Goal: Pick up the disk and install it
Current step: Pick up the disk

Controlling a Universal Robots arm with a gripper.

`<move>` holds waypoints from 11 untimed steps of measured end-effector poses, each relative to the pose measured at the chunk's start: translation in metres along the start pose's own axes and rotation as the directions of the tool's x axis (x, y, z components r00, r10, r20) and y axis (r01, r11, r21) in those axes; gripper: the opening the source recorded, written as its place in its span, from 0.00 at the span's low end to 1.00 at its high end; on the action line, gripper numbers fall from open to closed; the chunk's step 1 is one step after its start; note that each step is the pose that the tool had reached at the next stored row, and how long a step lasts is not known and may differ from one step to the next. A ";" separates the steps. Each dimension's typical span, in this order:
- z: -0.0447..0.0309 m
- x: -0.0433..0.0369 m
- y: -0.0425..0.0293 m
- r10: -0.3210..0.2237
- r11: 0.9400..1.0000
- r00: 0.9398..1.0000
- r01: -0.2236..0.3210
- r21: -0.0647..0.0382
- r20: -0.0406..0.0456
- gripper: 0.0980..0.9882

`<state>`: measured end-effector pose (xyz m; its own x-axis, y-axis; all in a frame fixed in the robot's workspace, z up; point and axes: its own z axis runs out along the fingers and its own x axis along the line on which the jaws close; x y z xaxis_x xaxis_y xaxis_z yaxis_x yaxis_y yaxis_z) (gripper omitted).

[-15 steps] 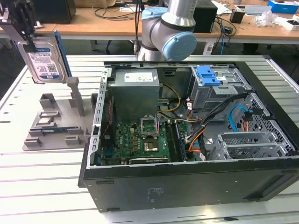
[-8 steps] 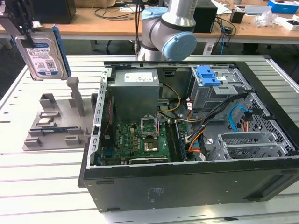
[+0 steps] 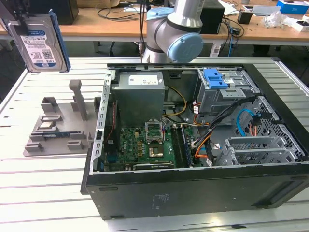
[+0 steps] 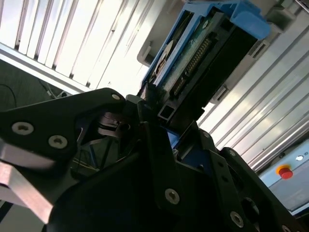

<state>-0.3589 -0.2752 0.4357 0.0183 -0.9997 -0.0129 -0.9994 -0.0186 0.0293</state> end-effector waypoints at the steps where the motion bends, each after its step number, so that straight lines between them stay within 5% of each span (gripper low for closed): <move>1: -0.0078 -0.0001 0.0002 0.000 1.000 1.000 0.000 0.000 0.000 0.30; 3: -0.0242 -0.0003 0.0005 0.000 1.000 1.000 0.000 0.000 0.000 0.30; 11: -0.0385 -0.0005 0.0008 0.000 1.000 1.000 0.000 0.000 0.000 0.30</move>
<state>-0.3586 -0.2752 0.4743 0.0183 -0.9997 -0.0130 -0.9994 -0.0187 0.0292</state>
